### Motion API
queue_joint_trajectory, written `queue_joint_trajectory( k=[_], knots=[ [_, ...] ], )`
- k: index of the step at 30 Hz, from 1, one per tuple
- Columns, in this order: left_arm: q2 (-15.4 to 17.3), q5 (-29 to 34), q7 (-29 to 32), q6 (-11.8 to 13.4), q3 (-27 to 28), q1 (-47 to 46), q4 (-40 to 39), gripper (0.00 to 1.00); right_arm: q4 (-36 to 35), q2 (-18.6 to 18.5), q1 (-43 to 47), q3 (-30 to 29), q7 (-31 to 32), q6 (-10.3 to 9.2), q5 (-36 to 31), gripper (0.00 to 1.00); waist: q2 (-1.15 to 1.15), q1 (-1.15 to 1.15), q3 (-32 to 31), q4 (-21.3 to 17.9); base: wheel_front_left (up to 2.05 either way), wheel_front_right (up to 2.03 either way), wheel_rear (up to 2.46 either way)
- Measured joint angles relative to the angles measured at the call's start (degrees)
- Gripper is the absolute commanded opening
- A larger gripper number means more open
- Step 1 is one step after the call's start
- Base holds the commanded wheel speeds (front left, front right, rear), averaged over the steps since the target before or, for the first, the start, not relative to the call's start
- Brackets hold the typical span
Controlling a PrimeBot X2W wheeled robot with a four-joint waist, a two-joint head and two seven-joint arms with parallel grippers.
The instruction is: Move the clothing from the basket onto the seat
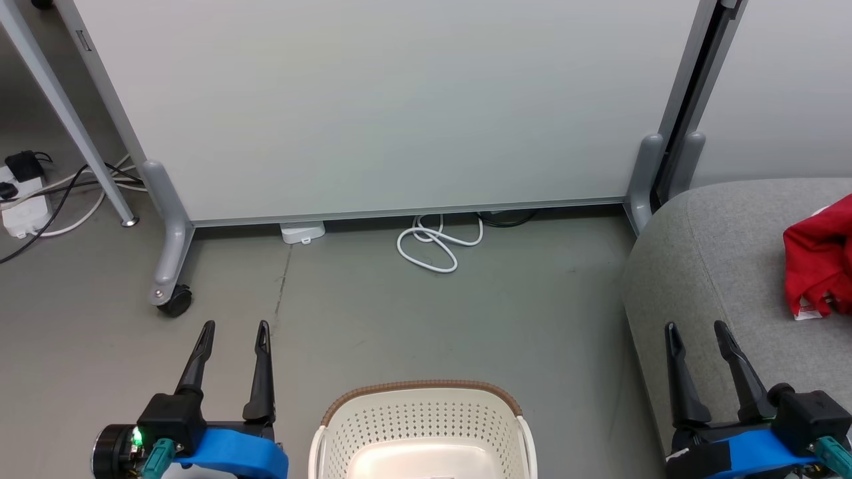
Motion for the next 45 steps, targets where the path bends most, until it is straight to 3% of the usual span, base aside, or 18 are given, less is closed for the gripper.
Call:
queue_joint_trajectory(
  k=[6,7,13,45],
  knots=[
    [-0.2,0.78,0.0,0.0,0.59,-0.01,0.58,1.0,0.11,0.0,-0.02,-0.01,-0.01,0.0,0.41,1.0,0.0,0.0,-0.15,0.04,0.0,0.0,0.0],
    [-0.29,0.79,0.0,0.0,0.67,-0.01,0.62,0.0,0.13,0.0,-0.03,-0.01,-0.01,0.0,0.41,0.0,0.0,0.0,-0.18,0.04,0.0,0.0,0.0],
    [-0.88,0.58,0.42,0.0,0.44,2.39,3.67,0.0,3.26,0.23,1.13,0.11,0.23,0.0,0.54,0.0,0.0,0.0,-0.18,0.04,0.0,0.0,0.0],
    [-1.93,-31.71,8.58,-1.7,5.09,0.96,2.41,0.0,3.82,0.27,-0.67,-1.22,8.36,-0.01,31.71,0.0,0.0,0.01,0.48,-1.01,0.0,0.0,0.0]
  ],
)
